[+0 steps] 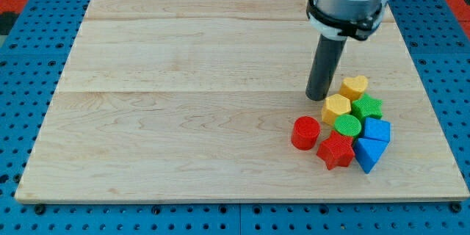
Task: Separate the group of blocks from each other
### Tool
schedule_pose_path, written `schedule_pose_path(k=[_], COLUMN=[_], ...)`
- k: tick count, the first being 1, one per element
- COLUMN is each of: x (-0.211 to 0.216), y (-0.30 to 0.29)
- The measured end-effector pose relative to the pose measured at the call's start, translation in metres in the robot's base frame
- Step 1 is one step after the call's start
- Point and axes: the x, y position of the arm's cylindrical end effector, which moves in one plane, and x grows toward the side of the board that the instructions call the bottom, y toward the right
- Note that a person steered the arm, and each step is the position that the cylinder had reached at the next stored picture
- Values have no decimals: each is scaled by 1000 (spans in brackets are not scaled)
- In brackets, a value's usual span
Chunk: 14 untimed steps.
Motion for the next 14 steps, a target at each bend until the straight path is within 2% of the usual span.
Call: schedule_pose_path(k=[1,5,7,8,9,10,11,12,13,14], x=[-41,-56,-47,52,114,125,91,70,53,40], y=[-3,-2,166,179,148,41,34,68,143,116])
